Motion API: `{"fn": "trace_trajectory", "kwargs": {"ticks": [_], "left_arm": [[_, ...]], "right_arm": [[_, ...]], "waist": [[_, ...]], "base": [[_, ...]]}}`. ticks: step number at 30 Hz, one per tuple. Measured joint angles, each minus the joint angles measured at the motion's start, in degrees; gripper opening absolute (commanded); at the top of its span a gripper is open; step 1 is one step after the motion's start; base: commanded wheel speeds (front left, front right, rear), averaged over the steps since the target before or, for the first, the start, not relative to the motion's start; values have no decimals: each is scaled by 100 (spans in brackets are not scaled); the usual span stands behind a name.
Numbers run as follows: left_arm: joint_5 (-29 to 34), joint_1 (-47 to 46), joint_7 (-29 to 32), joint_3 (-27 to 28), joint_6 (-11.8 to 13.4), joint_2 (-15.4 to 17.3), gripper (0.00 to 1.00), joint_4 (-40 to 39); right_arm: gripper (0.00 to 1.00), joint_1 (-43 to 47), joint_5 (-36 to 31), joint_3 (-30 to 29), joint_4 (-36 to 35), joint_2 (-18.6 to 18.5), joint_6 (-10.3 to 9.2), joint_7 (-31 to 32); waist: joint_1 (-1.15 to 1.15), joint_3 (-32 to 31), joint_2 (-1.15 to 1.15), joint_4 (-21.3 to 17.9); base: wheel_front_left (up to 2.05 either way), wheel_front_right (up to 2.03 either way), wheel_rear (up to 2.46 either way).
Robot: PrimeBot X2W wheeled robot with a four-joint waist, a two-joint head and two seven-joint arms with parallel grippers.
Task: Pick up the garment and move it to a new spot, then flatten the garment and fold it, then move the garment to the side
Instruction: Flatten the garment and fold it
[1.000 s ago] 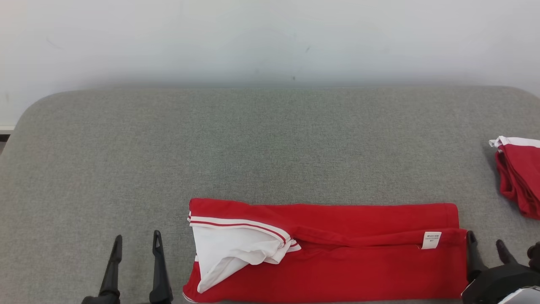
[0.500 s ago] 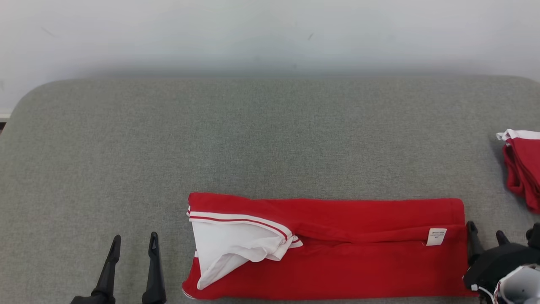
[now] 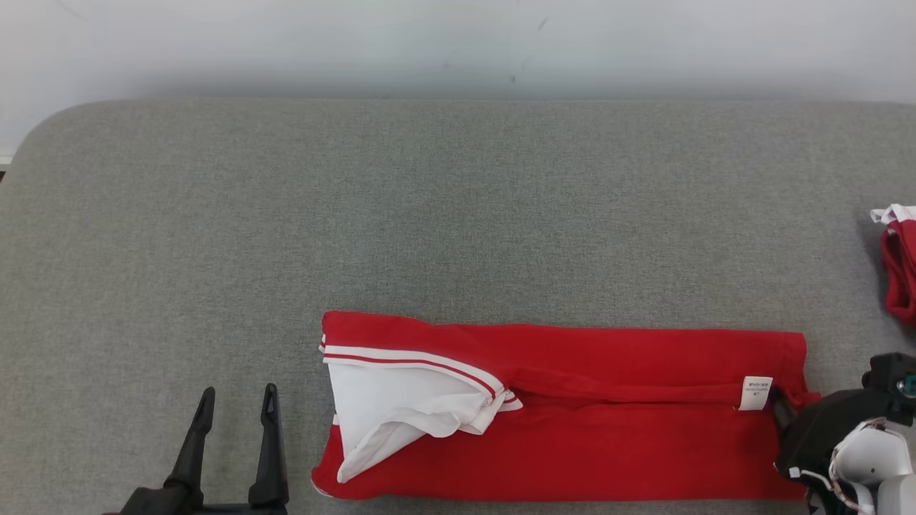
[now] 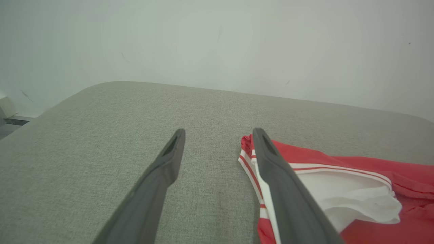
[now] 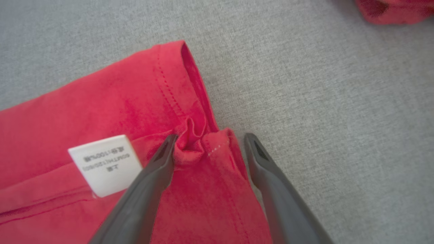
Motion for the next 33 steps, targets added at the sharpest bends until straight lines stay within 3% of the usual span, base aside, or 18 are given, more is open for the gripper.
{"fn": "trace_trajectory", "kwargs": {"ticks": [9,10,11,17,26,33], "left_arm": [[-99,-29,0,-58,0,1,100,51],[-99,-29,0,-69,0,-1,100,56],[-99,-29,0,-70,1,0,100,58],[-109,-27,0,-89,18,0,100,67],[-167,1,0,-101,68,0,100,45],[-194,-14,0,-123,85,-1,100,74]], "right_arm": [[100,-120,218,446,68,-263,-19,907],[42,-124,244,489,53,-265,-19,973],[0,-124,275,544,25,-270,-19,1012],[0,-129,356,485,-91,-297,-16,918],[0,47,-264,-1066,-925,-127,0,514],[0,60,-733,-1324,-1501,-40,0,441]], "waist": [[0,23,0,75],[-1,19,0,81],[-1,17,0,87],[0,-15,0,114],[0,-36,0,158],[0,-42,0,66]], "base": [[0,0,0],[0,0,0],[0,0,0],[0,0,0],[0,0,0],[0,0,0]]}}
